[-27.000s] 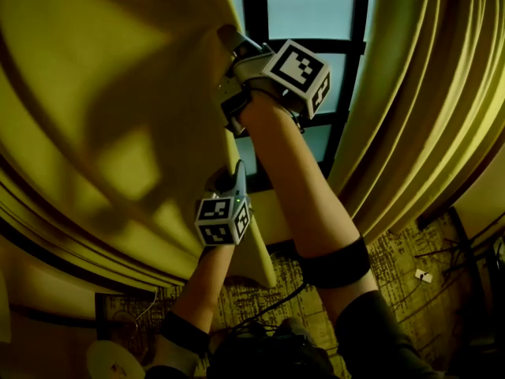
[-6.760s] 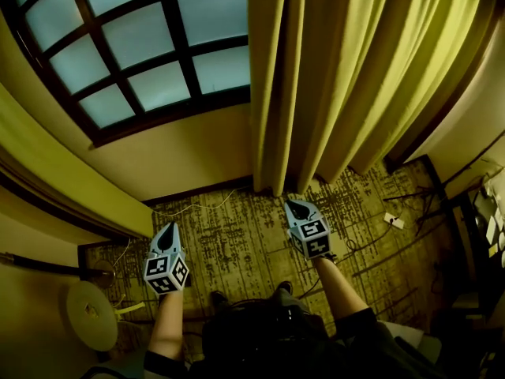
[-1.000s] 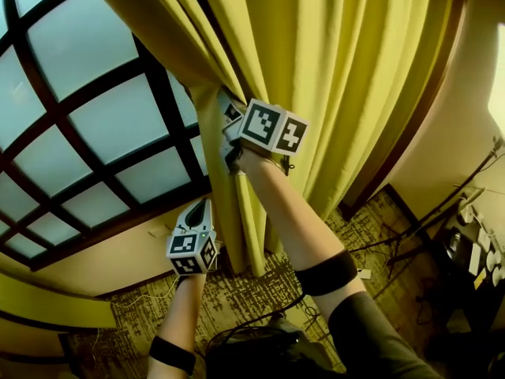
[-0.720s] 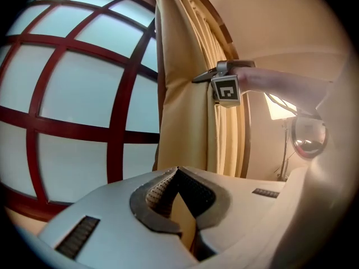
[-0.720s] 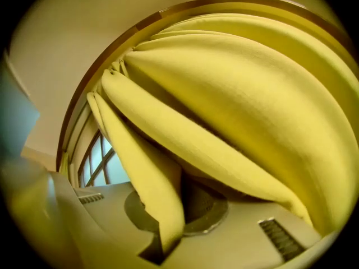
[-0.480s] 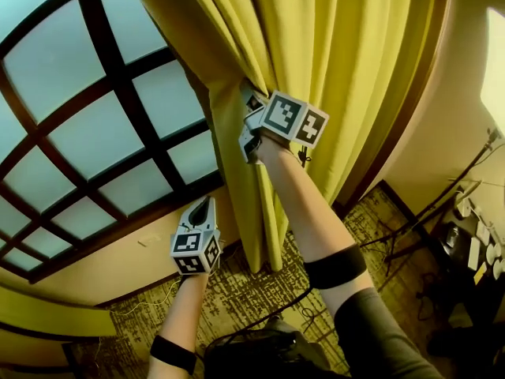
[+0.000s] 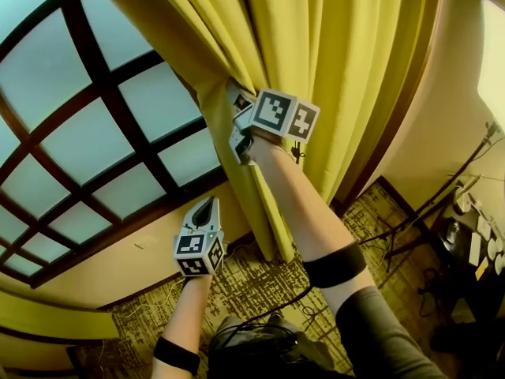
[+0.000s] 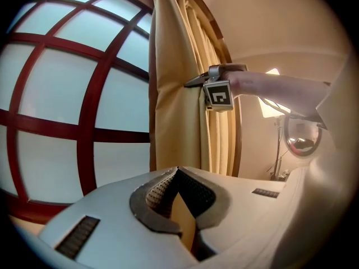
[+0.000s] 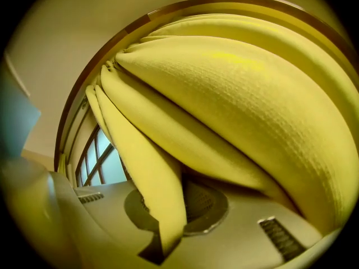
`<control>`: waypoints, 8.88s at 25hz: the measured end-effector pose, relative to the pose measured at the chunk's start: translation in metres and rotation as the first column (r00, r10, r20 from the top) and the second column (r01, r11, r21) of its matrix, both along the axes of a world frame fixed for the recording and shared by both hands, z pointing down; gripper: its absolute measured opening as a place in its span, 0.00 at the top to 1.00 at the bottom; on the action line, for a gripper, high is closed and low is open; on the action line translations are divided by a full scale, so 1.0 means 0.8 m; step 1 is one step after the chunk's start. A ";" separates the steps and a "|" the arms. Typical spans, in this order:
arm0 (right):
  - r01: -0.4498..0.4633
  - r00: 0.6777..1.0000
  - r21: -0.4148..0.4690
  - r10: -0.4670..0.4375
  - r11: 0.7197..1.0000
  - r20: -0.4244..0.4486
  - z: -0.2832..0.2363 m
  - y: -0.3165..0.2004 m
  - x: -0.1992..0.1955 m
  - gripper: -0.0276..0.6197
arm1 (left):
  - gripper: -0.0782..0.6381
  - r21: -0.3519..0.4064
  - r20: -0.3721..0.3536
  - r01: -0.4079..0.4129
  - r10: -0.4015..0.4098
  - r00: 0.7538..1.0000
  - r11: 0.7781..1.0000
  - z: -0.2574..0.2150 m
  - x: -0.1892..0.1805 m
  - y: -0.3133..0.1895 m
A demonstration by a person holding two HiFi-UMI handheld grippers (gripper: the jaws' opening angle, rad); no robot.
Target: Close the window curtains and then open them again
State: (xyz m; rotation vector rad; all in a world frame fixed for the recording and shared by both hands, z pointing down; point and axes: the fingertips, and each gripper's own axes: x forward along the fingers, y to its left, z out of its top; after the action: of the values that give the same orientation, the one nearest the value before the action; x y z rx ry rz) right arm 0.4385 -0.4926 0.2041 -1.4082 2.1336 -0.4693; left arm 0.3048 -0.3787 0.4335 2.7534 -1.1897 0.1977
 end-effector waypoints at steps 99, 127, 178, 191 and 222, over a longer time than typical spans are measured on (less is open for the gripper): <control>-0.019 1.000 0.074 0.018 0.997 0.017 -0.003 -0.071 0.419 0.89 | 0.89 0.000 -0.050 -0.181 0.181 0.982 0.983 0.004 0.448 -0.120; -0.046 0.999 0.088 0.044 0.995 0.024 -0.001 -0.089 0.420 0.88 | 0.89 0.020 -0.029 -0.304 0.305 0.952 0.952 -0.075 0.475 -0.172; -0.428 0.903 0.103 0.420 0.898 0.096 -0.008 -0.041 0.862 0.88 | 0.89 -0.008 -0.056 -0.494 0.493 0.868 0.869 -0.074 0.825 -0.153; -0.436 0.900 0.077 0.431 0.897 0.064 0.022 -0.043 0.816 0.70 | 0.89 -0.021 -0.034 -0.474 0.473 0.880 0.880 -0.064 0.764 -0.163; -0.250 0.870 0.223 0.319 0.942 -0.375 0.109 0.109 0.523 0.46 | 0.89 -0.085 0.012 -0.354 0.356 0.934 0.931 0.020 0.506 -0.097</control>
State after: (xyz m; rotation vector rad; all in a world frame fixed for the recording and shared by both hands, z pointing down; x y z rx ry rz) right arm 0.8569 -0.4057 0.2913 -1.8057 2.1529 0.1335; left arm 0.7100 -0.4565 0.4494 2.8766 -0.6585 0.3136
